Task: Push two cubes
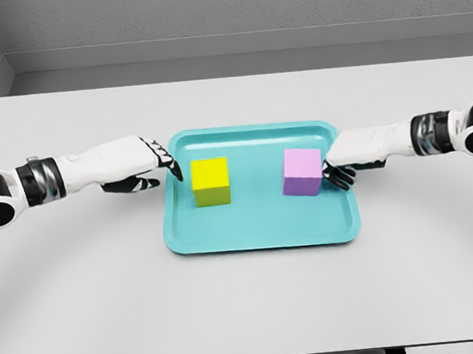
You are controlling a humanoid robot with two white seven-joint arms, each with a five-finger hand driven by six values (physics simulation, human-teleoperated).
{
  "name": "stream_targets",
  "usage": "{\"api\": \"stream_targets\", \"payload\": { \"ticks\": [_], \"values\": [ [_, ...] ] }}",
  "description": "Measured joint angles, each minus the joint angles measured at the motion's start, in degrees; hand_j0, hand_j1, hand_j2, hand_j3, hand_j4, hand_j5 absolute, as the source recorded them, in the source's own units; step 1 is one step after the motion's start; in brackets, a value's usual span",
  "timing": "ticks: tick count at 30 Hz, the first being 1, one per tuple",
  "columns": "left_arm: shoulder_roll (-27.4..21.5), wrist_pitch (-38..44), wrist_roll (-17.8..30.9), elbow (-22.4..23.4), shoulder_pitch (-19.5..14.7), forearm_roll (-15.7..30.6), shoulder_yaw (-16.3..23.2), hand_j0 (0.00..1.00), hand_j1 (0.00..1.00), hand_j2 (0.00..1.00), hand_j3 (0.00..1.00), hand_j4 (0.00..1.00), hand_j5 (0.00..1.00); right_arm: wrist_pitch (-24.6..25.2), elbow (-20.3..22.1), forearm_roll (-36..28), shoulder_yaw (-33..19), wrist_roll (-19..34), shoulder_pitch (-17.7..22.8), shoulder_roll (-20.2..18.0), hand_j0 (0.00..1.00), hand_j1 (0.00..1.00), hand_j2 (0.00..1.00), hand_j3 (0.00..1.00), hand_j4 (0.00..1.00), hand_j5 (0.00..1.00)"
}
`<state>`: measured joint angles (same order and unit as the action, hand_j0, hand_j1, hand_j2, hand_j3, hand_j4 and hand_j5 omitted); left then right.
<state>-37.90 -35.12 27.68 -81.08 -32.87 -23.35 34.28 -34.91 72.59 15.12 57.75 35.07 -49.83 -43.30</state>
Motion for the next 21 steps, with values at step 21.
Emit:
{"api": "stream_targets", "payload": {
  "ticks": [21],
  "values": [
    [1.9,0.0,0.1,0.6,-0.5,-0.1,1.6,0.58,0.58,0.58,0.58,0.58,0.58,0.0,-5.6,2.7,1.1,-0.1,-2.0,3.5,0.10,0.10,0.10,0.10,0.10,0.10]
  ]
}}
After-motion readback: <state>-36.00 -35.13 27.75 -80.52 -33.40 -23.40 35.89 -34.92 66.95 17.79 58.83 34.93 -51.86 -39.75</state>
